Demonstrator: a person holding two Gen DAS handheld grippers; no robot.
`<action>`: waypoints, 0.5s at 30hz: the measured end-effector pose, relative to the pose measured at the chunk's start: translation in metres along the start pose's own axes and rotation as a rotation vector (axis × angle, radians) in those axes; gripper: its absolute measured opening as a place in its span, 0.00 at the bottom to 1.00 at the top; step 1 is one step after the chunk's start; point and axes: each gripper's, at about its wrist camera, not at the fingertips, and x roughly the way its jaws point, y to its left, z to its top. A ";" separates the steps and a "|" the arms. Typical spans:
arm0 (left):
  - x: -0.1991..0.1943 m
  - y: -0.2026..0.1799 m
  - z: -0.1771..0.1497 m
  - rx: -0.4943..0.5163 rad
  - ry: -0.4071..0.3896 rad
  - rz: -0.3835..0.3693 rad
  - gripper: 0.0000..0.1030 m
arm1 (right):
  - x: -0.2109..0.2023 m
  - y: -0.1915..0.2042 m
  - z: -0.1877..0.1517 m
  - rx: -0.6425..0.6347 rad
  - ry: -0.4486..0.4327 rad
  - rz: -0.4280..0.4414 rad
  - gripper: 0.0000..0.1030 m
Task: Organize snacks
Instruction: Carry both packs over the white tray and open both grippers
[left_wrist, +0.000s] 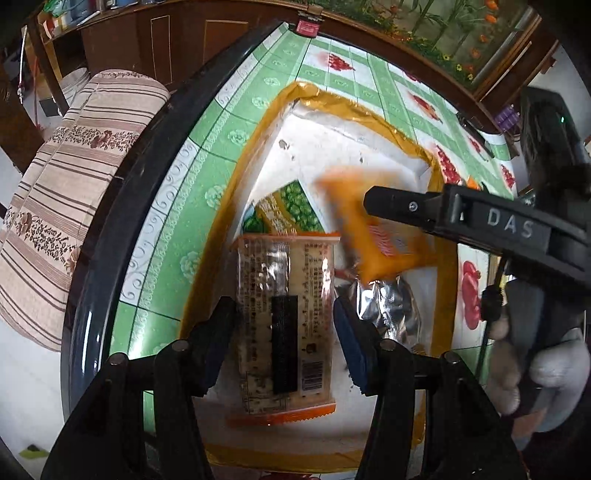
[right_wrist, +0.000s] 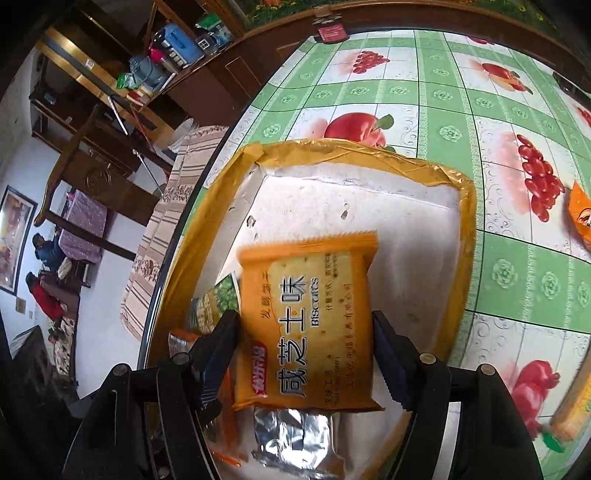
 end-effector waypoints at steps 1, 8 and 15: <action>-0.001 0.003 0.003 -0.007 -0.002 -0.012 0.53 | -0.002 0.000 0.000 -0.001 -0.008 0.002 0.70; -0.014 0.010 0.012 -0.100 -0.016 -0.084 0.53 | -0.023 0.001 -0.002 0.003 -0.046 0.005 0.70; -0.031 -0.027 0.010 -0.070 -0.048 -0.126 0.53 | -0.070 -0.036 -0.015 0.090 -0.131 -0.001 0.70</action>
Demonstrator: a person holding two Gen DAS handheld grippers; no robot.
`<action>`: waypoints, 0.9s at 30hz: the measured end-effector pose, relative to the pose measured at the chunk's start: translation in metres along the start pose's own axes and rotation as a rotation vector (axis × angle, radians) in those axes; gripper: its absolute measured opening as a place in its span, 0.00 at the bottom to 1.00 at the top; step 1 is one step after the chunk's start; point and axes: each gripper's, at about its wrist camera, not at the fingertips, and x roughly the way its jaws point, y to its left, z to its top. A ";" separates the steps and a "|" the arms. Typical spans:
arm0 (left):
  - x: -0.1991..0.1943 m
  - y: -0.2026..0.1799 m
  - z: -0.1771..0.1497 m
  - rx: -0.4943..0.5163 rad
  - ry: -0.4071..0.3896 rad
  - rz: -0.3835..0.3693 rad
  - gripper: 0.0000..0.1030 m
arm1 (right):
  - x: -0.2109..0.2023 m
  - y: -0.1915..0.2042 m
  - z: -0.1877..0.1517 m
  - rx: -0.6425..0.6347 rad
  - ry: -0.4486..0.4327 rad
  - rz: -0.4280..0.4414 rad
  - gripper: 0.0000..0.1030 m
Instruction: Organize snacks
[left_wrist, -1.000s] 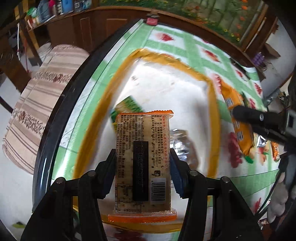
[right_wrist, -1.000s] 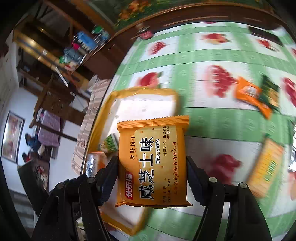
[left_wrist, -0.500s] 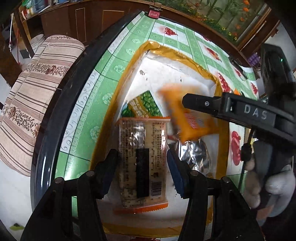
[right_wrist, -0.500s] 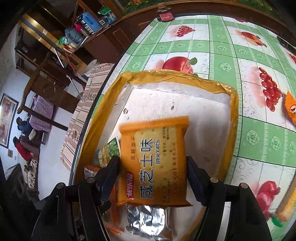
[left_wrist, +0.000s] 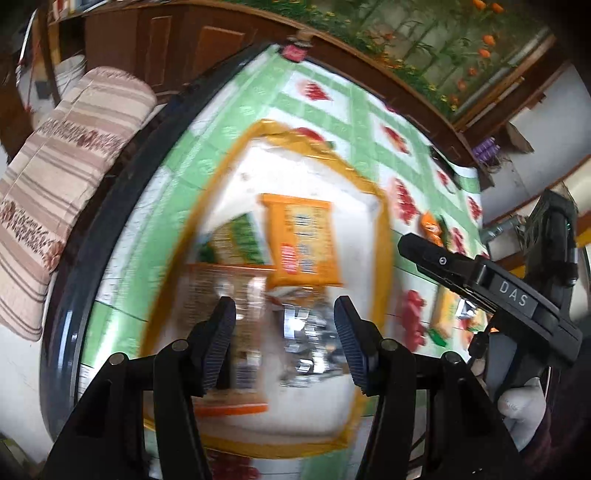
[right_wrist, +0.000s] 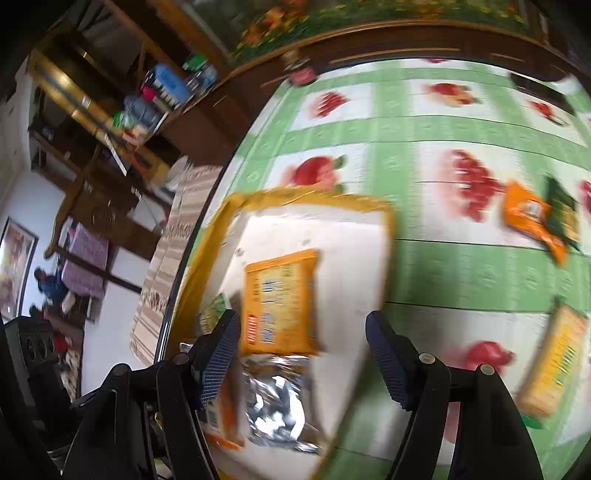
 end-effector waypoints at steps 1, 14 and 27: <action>0.000 -0.011 -0.002 0.018 0.001 -0.009 0.53 | -0.010 -0.012 -0.002 0.021 -0.012 -0.005 0.70; 0.031 -0.132 -0.039 0.206 0.091 -0.083 0.53 | -0.137 -0.223 -0.070 0.338 -0.187 -0.273 0.72; 0.062 -0.190 -0.068 0.285 0.166 -0.083 0.54 | -0.136 -0.296 -0.067 0.329 -0.152 -0.369 0.71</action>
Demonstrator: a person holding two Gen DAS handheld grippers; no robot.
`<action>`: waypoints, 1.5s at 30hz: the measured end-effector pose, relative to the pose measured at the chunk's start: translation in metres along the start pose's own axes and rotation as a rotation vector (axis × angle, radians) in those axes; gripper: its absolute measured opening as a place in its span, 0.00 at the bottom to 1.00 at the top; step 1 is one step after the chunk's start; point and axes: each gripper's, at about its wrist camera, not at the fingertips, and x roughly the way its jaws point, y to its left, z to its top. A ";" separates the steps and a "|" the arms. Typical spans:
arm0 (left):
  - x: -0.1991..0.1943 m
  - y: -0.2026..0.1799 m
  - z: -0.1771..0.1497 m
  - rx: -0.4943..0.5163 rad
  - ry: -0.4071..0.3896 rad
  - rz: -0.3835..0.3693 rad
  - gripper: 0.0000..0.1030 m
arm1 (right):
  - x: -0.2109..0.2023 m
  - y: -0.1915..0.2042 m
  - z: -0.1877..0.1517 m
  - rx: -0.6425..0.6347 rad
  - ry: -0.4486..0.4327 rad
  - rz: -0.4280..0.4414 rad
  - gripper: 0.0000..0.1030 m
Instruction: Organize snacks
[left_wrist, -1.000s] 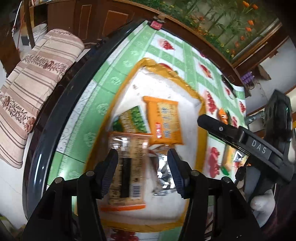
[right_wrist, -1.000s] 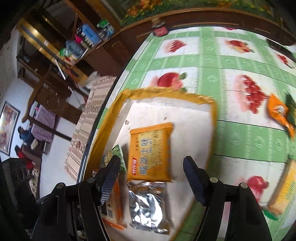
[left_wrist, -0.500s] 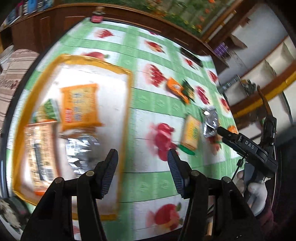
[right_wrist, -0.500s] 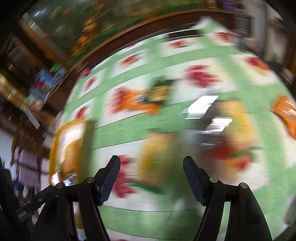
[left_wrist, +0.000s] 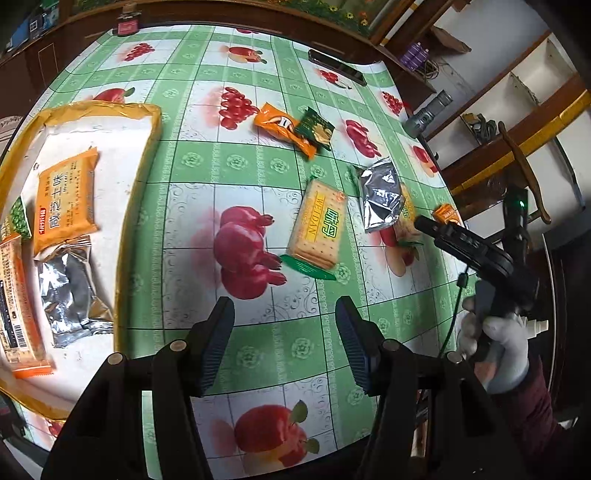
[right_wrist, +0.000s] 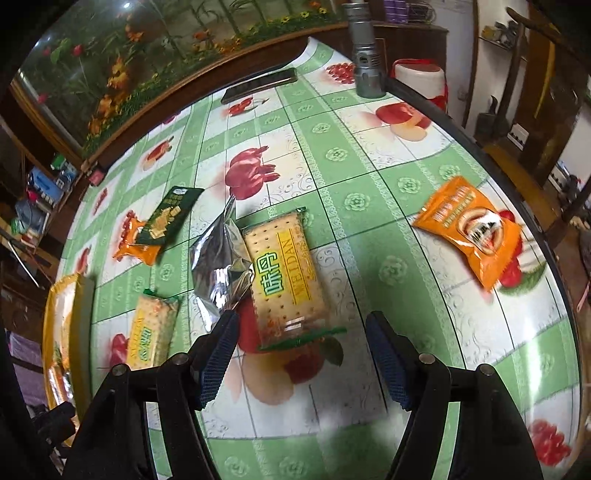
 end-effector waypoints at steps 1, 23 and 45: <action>0.002 -0.001 0.000 0.001 0.002 0.005 0.54 | 0.005 0.002 0.003 -0.012 0.007 -0.004 0.71; 0.097 -0.048 0.054 0.214 0.023 0.104 0.54 | 0.044 0.023 0.017 -0.077 0.031 -0.097 0.54; 0.051 -0.047 0.030 0.177 -0.027 0.062 0.43 | -0.006 0.018 -0.052 -0.042 0.160 0.148 0.46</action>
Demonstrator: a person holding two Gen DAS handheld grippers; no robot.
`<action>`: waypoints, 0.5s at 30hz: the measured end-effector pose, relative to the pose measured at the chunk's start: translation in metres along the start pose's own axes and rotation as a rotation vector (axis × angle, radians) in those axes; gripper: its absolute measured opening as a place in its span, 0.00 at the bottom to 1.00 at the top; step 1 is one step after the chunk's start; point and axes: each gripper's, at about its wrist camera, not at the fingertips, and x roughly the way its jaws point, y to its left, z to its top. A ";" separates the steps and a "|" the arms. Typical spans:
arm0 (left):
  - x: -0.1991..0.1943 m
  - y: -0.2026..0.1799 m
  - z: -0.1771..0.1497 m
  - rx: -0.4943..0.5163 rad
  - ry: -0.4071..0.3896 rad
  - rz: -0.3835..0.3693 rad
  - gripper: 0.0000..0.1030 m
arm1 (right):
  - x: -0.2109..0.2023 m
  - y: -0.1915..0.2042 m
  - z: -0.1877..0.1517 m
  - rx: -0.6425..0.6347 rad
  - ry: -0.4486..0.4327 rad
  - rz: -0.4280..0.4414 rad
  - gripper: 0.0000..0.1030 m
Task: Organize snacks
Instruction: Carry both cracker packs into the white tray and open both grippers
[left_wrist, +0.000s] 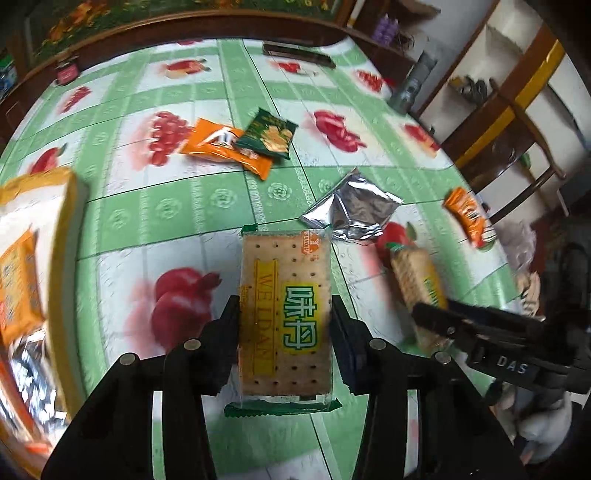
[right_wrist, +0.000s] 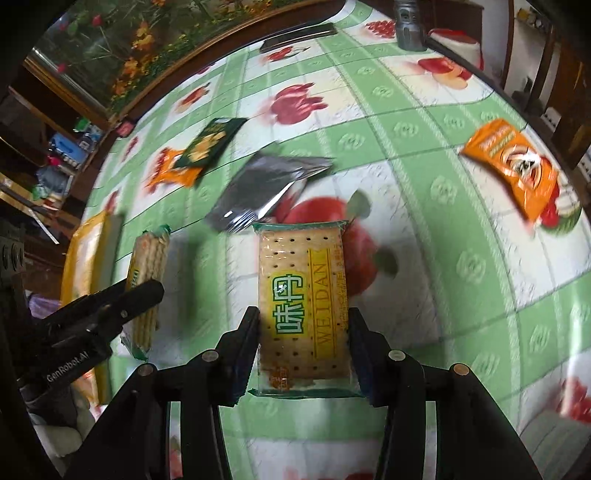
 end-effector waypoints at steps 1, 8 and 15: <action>-0.008 0.003 -0.003 -0.014 -0.014 -0.005 0.43 | -0.001 0.002 -0.002 0.005 0.006 0.019 0.46; -0.060 0.055 -0.019 -0.144 -0.088 -0.005 0.43 | -0.008 0.050 -0.003 -0.039 0.036 0.150 0.46; -0.094 0.133 -0.036 -0.280 -0.127 0.088 0.43 | 0.007 0.133 0.007 -0.135 0.073 0.248 0.46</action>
